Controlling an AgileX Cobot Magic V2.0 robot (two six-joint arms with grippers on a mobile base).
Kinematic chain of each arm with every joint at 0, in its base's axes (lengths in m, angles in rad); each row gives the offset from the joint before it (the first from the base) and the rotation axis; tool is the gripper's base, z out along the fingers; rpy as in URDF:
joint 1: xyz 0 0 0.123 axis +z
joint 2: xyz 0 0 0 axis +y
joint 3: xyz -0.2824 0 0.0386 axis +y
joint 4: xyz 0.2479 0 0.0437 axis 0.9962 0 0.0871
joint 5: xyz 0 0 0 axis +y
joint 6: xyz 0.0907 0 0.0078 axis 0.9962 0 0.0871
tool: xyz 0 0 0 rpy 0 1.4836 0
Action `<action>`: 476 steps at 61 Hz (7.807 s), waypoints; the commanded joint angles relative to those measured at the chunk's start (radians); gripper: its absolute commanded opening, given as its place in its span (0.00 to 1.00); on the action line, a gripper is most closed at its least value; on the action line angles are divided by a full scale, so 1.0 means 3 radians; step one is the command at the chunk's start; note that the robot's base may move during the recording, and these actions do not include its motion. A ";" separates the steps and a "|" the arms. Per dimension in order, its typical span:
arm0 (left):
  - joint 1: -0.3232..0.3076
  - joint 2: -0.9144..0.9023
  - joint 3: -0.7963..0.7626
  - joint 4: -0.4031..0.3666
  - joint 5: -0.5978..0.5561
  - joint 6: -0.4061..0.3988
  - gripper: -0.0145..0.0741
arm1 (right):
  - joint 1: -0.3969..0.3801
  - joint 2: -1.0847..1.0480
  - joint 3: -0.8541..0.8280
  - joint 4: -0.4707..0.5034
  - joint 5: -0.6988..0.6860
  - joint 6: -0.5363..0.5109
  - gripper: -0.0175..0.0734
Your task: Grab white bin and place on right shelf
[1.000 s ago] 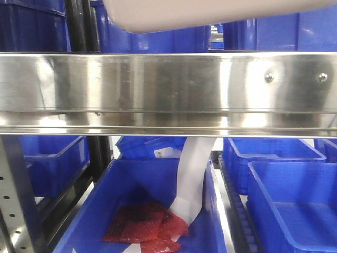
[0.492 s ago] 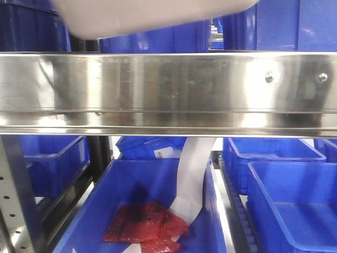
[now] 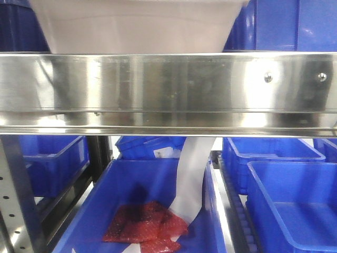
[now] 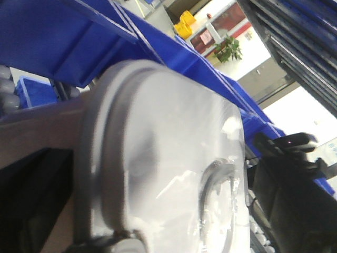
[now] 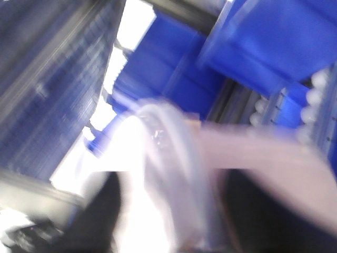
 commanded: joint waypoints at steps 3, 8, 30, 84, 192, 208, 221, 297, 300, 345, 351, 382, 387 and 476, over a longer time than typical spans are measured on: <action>-0.0039 -0.0184 -0.0123 -0.0194 0.0122 -0.0009 0.67 | 0.0021 -0.0198 -0.0216 -0.0038 0.0245 -0.0261 0.89; -0.0039 -0.0184 -0.0123 -0.0159 0.0164 0.0015 0.77 | 0.0018 -0.0201 -0.0314 -0.0427 0.0136 -0.0265 0.89; -0.0211 -0.0333 -0.0136 0.0162 0.0152 0.0159 0.77 | -0.0048 -0.0209 -0.0705 -0.1676 -0.0023 -0.0248 0.89; -0.0347 -0.1299 -0.0138 0.1731 -0.0469 0.0159 0.56 | -0.0168 -0.0815 -0.0874 -0.2272 0.0332 -0.0197 0.87; -0.0347 -0.4857 0.3244 0.3929 -0.1944 -0.1483 0.03 | -0.0168 -0.5640 0.3709 -0.3700 -0.1849 0.0578 0.27; -0.0347 -0.4870 0.3251 0.3929 -0.1893 -0.1483 0.03 | -0.0168 -0.5640 0.3717 -0.3700 -0.1846 0.0578 0.27; -0.0347 -0.4870 0.3251 0.3929 -0.1893 -0.1483 0.03 | -0.0168 -0.5637 0.3717 -0.3700 -0.1846 0.0578 0.27; -0.0347 -0.4870 0.3384 0.4421 -0.2183 -0.1483 0.03 | -0.0168 -0.5637 0.3717 -0.3700 -0.1846 0.0578 0.27; -0.0347 -0.4870 0.3440 0.4498 -0.2281 -0.1483 0.03 | -0.0168 -0.5637 0.3717 -0.3700 -0.1846 0.0578 0.27; -0.0347 -0.4870 0.3681 0.4517 -0.2348 -0.1483 0.03 | -0.0168 -0.5637 0.3717 -0.3700 -0.1846 0.0578 0.27; -0.0347 -0.4870 0.3681 0.4517 -0.2348 -0.1483 0.03 | -0.0168 -0.5637 0.3717 -0.3700 -0.1846 0.0578 0.27; -0.0347 -0.4870 0.3681 0.4517 -0.2348 -0.1483 0.03 | -0.0168 -0.5637 0.3717 -0.3700 -0.1846 0.0578 0.27; -0.0347 -0.4870 0.3681 0.4517 -0.2348 -0.1483 0.03 | -0.0168 -0.5637 0.3717 -0.3700 -0.1846 0.0578 0.27; -0.0347 -0.4870 0.3851 0.5038 -0.2879 -0.2826 0.03 | -0.0168 -0.5637 0.3717 -0.3700 -0.1846 0.0578 0.27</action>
